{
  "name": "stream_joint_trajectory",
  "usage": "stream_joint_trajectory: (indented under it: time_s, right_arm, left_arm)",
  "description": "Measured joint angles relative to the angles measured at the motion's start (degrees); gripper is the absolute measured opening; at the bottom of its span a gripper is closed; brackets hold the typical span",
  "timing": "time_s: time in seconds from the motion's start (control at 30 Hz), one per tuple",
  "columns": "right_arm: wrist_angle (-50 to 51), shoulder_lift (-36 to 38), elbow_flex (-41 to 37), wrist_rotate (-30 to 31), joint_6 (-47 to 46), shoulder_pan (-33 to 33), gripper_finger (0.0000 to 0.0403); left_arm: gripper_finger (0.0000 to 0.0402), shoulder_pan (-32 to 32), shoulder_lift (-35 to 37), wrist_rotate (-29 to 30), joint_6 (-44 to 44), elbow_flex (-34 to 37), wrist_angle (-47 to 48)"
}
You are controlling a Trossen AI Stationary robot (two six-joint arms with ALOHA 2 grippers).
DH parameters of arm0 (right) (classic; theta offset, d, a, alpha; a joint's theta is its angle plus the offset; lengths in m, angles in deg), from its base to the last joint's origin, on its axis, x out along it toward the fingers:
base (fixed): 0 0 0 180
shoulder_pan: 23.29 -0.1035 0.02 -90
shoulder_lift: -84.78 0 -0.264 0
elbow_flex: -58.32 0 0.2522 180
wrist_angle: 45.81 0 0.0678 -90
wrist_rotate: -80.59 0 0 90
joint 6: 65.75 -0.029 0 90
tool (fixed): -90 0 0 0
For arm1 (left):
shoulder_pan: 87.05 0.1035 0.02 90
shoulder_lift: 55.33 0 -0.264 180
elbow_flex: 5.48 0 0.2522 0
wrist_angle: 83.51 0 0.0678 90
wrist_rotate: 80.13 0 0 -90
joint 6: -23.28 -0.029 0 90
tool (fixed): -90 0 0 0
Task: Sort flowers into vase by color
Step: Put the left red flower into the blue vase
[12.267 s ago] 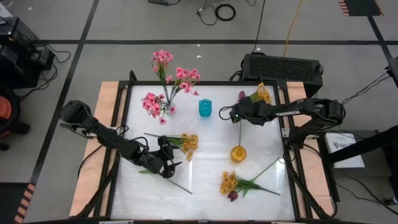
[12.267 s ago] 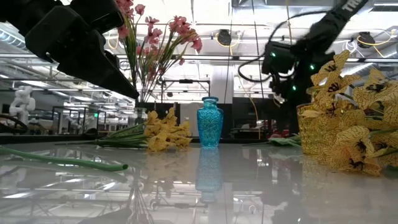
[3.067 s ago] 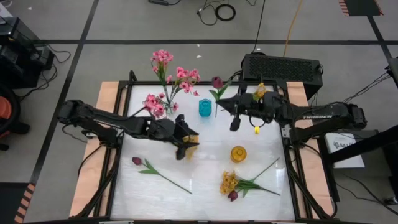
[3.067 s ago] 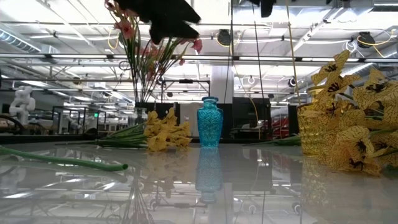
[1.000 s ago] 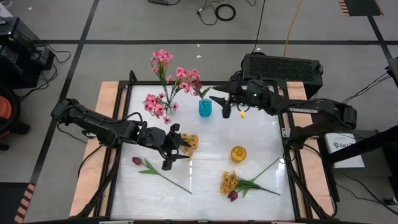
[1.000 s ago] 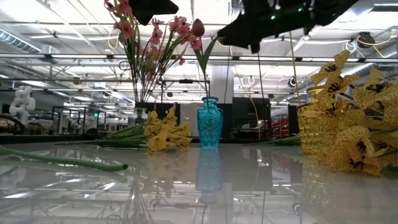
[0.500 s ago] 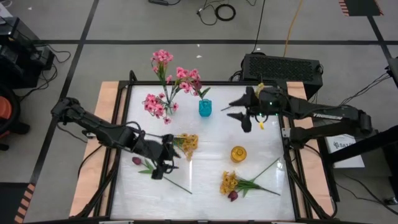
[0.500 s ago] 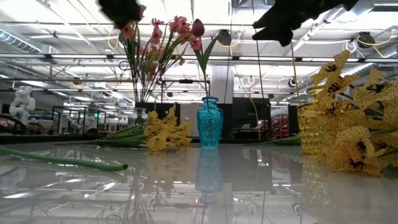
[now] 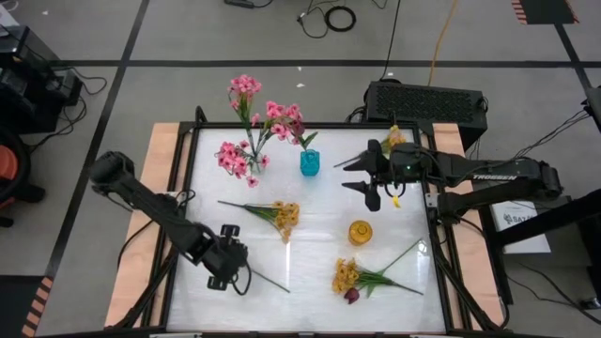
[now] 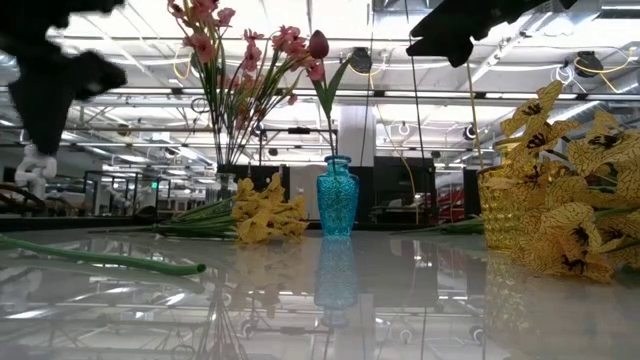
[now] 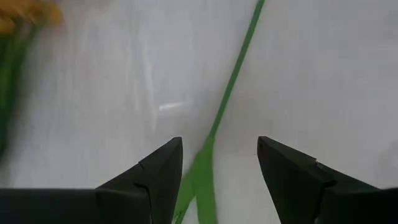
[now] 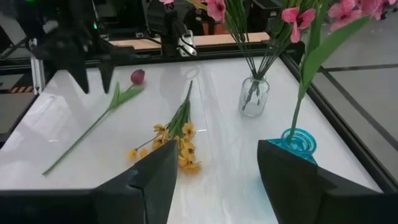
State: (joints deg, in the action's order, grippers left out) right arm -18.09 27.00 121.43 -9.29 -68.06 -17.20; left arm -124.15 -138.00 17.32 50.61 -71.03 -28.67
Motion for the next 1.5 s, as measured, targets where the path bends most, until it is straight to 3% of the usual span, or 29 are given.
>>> stream_joint_trajectory:
  time_s: [0.33,0.87,1.0,1.2,1.5]
  right_arm:
    - [0.0,0.0,0.0,0.0,0.4,0.0,0.0212]
    - [-2.7,0.0,0.0,-0.1,0.3,0.0,0.0212]
    - [-2.8,0.0,0.0,-0.1,0.0,0.0,0.0212]
    - [-3.5,0.0,0.0,-0.1,0.0,0.0,0.0212]
    - [-7.4,0.0,0.0,-0.2,-2.8,-1.5,0.0212]
  left_arm:
    - [0.0199,-0.2,-7.7,-2.5,-0.7,2.6,-1.4]
    - [0.0026,0.4,-10.1,-3.5,-1.1,2.6,-2.6]
    - [0.0007,0.5,-9.5,-3.7,-0.8,1.6,1.2]
    - [0.0012,1.2,-6.9,-3.8,-2.8,-7.2,10.1]
    - [0.0012,4.1,-6.3,5.6,-17.0,-23.4,17.4]
